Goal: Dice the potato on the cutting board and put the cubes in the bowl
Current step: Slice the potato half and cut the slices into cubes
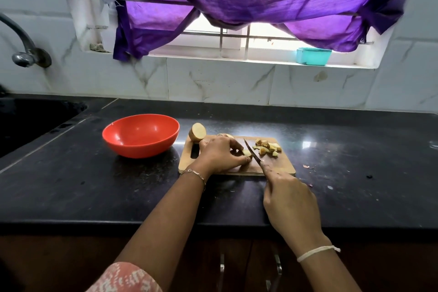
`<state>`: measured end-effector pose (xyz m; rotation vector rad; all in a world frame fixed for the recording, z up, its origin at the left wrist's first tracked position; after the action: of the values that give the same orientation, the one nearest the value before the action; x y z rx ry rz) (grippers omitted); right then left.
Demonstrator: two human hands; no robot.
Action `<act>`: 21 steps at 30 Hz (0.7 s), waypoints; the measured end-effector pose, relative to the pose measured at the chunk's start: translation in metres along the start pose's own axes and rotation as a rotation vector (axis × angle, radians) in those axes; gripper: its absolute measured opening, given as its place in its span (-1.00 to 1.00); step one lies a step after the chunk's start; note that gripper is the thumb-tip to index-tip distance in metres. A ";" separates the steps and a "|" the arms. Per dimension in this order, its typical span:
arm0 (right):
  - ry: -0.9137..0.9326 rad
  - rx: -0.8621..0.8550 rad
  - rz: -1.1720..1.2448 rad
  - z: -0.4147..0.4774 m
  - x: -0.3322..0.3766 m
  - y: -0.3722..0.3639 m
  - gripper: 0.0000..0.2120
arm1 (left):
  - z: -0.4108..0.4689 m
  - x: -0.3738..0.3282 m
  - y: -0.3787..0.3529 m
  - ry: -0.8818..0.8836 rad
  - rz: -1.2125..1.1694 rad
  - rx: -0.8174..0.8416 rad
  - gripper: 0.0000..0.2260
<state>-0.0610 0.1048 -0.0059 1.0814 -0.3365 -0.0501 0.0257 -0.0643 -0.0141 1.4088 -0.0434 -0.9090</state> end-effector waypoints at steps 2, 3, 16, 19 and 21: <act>0.008 -0.002 0.015 0.000 0.000 0.000 -0.52 | -0.001 -0.002 0.002 0.007 0.036 -0.024 -0.65; 0.012 -0.002 0.024 -0.001 0.001 0.001 -0.53 | -0.001 -0.002 0.002 0.010 0.038 -0.031 -0.66; 0.077 0.087 -0.147 0.005 0.015 -0.005 -0.45 | -0.001 -0.002 0.000 0.047 0.009 0.013 -0.69; 0.104 0.106 -0.192 0.006 0.019 -0.004 -0.45 | -0.001 -0.001 0.000 0.036 -0.040 0.022 -0.72; 0.121 0.112 -0.216 0.006 0.024 -0.004 -0.46 | -0.002 -0.001 0.000 0.037 -0.026 0.026 -0.71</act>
<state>-0.0396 0.0931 -0.0013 1.2232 -0.1133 -0.1591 0.0256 -0.0623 -0.0138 1.4527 -0.0084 -0.9062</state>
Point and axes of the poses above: each hand's wrist, its own z-axis towards the middle knuckle, its own y-axis out of the back of the hand, x = y × z, the point moved 8 cm from there along z, towards the middle knuckle, and after that the axes turned 3 degrees about x, right-handed, at the moved point
